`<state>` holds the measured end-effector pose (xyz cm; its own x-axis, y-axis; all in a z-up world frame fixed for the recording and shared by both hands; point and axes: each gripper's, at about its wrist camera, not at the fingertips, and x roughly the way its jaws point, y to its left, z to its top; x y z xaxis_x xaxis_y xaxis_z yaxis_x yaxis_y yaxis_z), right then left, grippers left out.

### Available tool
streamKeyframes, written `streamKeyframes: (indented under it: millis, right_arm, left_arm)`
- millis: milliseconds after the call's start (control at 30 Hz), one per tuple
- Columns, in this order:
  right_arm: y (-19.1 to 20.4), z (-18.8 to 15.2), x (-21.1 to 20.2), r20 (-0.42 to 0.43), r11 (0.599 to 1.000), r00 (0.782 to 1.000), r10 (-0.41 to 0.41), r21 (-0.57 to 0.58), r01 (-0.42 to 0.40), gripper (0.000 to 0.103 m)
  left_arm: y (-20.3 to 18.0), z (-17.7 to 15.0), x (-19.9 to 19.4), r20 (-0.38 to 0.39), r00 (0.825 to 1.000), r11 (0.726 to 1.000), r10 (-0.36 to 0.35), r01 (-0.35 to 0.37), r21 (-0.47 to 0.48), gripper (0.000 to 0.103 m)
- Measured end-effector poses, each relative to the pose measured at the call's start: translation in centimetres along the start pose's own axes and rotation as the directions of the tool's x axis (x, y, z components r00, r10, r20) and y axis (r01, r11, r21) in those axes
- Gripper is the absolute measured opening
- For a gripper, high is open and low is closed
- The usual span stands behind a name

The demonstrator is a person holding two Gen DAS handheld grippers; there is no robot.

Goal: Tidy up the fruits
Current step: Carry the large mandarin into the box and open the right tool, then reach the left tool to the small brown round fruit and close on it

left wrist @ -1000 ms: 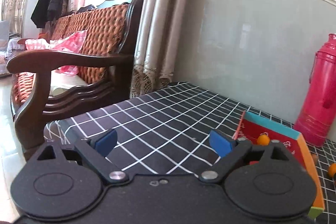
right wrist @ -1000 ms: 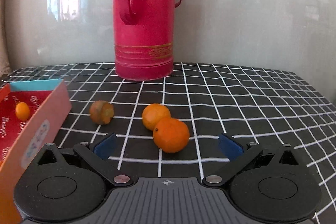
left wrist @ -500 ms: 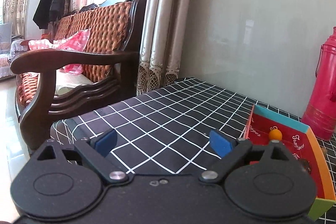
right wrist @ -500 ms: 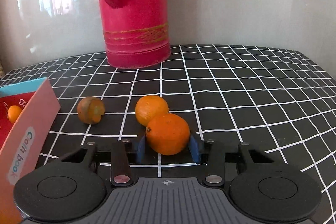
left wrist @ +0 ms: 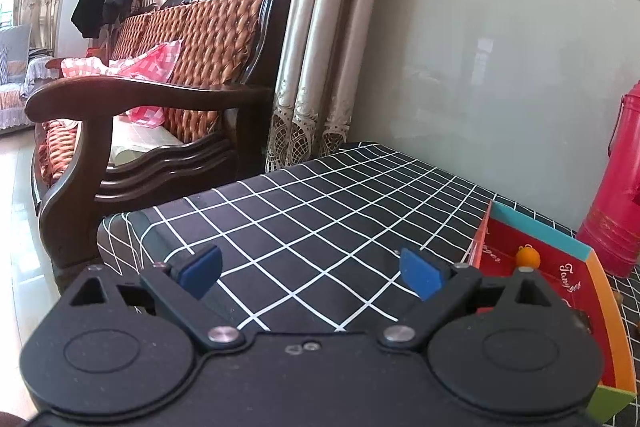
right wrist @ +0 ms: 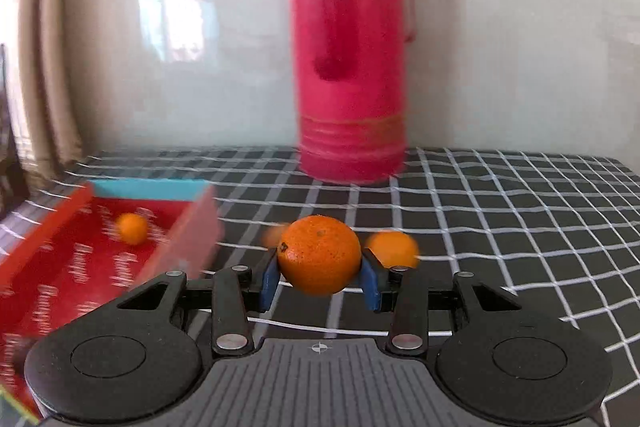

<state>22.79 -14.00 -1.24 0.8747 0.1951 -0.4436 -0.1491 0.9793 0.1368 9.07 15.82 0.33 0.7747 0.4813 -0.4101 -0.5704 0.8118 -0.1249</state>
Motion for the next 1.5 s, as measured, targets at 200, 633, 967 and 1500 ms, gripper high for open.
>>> streamKeyframes:
  millis: [200, 633, 967, 1500]
  right_arm:
    - [2.1, 0.4, -1.7, 0.050, 0.992, 0.991, 0.122, -0.044, -0.119, 0.042]
    - [8.2, -1.2, -2.6, -0.008, 0.943, 0.964, 0.265, -0.208, -0.261, 0.043]
    - [9.8, -1.8, -1.9, -0.019, 0.939, 0.973, 0.230, -0.259, -0.227, 0.090]
    - [4.5, -0.6, -1.8, -0.004, 0.995, 1.000, 0.007, -0.104, -0.007, 0.103]
  left_arm:
    - [-0.1, 0.0, 0.0, 0.001, 1.000, 1.000, -0.002, 0.002, 0.003, 0.089]
    - [-0.2, -0.2, -0.2, -0.002, 1.000, 1.000, -0.005, 0.005, 0.021, 0.089]
    - [-0.3, -0.3, -0.1, -0.006, 1.000, 1.000, -0.010, 0.010, 0.027, 0.089]
    - [-2.7, -0.9, -0.6, -0.003, 0.998, 0.996, -0.057, 0.057, 0.064, 0.089]
